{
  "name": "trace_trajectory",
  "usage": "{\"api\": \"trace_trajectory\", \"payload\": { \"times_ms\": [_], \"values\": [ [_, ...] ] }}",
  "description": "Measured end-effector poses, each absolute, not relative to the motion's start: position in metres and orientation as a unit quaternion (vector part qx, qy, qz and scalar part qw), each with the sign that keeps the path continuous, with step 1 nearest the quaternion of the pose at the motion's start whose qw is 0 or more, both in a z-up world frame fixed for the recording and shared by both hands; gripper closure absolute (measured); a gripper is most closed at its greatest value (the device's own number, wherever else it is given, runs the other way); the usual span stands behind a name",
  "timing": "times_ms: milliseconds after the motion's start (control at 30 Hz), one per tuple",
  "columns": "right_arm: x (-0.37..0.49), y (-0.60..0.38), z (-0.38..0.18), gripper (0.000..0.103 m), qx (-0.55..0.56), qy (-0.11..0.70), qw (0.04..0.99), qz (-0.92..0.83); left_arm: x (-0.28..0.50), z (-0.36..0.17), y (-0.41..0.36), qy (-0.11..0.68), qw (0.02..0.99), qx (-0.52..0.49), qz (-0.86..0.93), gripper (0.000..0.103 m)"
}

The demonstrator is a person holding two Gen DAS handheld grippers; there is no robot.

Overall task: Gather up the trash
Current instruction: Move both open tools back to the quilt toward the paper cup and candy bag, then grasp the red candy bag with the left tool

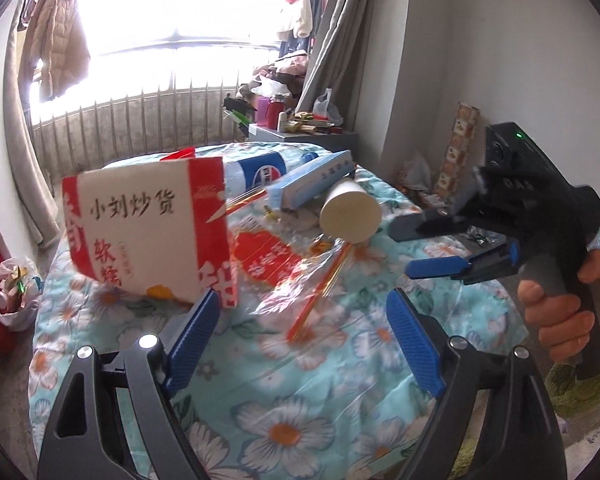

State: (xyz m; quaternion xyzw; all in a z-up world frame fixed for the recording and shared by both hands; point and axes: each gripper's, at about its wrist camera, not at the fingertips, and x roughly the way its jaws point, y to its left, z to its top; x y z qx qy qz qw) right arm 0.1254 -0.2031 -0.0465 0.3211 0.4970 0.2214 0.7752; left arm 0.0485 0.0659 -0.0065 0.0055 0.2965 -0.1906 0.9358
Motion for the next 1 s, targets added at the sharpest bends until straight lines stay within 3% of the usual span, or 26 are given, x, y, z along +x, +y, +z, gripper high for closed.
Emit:
{"api": "trace_trajectory", "payload": {
  "times_ms": [167, 267, 400, 467, 633, 1000],
  "values": [
    [0.151, -0.193, -0.069, 0.043, 0.364, 0.511, 0.748, 0.215, 0.048, -0.018, 0.074, 0.304, 0.933, 0.009, -0.192, 0.02],
    [0.164, -0.19, -0.084, 0.059, 0.38, 0.517, 0.741, 0.196, 0.048, -0.021, 0.078, 0.309, 0.93, -0.002, -0.199, 0.026],
    [0.168, -0.192, -0.096, 0.091, 0.396, 0.523, 0.73, 0.19, 0.05, -0.024, 0.084, 0.321, 0.924, -0.019, -0.208, 0.036],
    [0.165, -0.194, -0.098, 0.099, 0.396, 0.527, 0.728, 0.19, 0.053, -0.028, 0.087, 0.332, 0.918, -0.036, -0.214, 0.041],
    [0.15, -0.21, -0.1, 0.102, 0.404, 0.536, 0.715, 0.194, 0.069, -0.042, 0.095, 0.377, 0.89, -0.108, -0.233, 0.053],
    [0.111, -0.246, -0.102, 0.103, 0.425, 0.545, 0.697, 0.192, 0.093, -0.065, 0.098, 0.434, 0.843, -0.207, -0.24, 0.058]
  ]
}}
